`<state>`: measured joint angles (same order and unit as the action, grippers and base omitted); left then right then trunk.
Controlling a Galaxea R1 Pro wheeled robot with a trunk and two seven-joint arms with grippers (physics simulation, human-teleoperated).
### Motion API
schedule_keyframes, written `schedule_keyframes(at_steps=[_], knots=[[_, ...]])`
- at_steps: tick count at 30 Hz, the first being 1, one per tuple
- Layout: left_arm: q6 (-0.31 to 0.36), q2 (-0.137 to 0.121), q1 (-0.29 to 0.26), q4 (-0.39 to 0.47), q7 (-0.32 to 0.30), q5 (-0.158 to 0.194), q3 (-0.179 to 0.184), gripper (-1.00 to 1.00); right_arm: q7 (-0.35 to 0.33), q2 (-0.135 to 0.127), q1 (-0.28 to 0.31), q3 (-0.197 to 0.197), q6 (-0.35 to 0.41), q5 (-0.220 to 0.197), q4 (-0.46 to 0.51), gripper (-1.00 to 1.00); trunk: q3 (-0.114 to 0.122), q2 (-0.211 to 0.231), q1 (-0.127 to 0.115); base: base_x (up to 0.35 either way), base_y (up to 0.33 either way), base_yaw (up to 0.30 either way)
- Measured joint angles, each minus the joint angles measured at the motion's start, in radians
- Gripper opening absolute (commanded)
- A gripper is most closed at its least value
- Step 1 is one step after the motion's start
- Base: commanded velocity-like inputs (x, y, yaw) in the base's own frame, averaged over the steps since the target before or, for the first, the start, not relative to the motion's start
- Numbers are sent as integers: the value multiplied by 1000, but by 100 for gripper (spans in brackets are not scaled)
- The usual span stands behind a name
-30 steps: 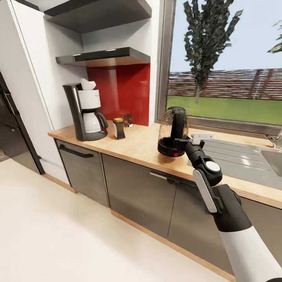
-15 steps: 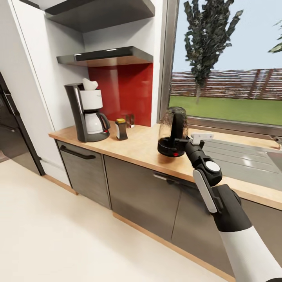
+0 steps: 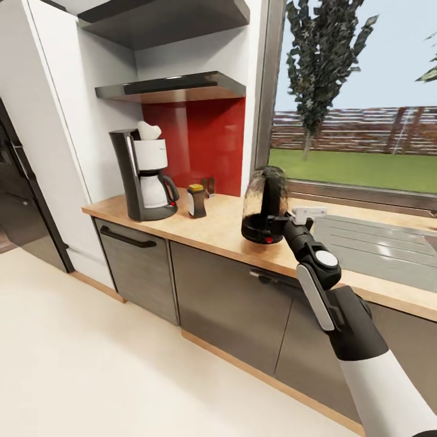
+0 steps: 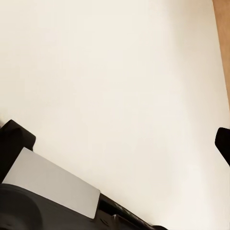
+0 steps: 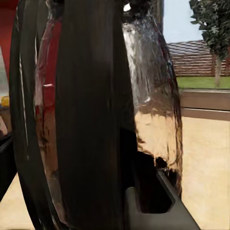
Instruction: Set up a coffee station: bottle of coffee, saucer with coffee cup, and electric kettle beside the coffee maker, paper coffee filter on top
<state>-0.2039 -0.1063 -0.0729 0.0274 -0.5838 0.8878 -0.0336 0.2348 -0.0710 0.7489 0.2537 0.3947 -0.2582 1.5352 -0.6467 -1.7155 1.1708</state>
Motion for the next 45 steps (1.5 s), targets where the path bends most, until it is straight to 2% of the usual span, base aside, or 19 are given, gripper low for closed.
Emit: schedule_keyframes(at_steps=[2,7,26,45], knots=[[-1,0,0,0,0,0,0,100,0,0,0,19,-1,-1,0,-100,0,0,0,160,146,0],[-1,0,0,0,0,0,0,100,0,0,0,26,0,1,0,-100,0,0,0,135,117,0],[-1,-1,0,0,0,0,0,100,0,8,0,27,1,2,0,-100,0,0,0,93,90,0],[-1,-2,0,0,0,0,-1,100,0,8,0,28,1,2,0,-100,0,0,0,4,118,0]])
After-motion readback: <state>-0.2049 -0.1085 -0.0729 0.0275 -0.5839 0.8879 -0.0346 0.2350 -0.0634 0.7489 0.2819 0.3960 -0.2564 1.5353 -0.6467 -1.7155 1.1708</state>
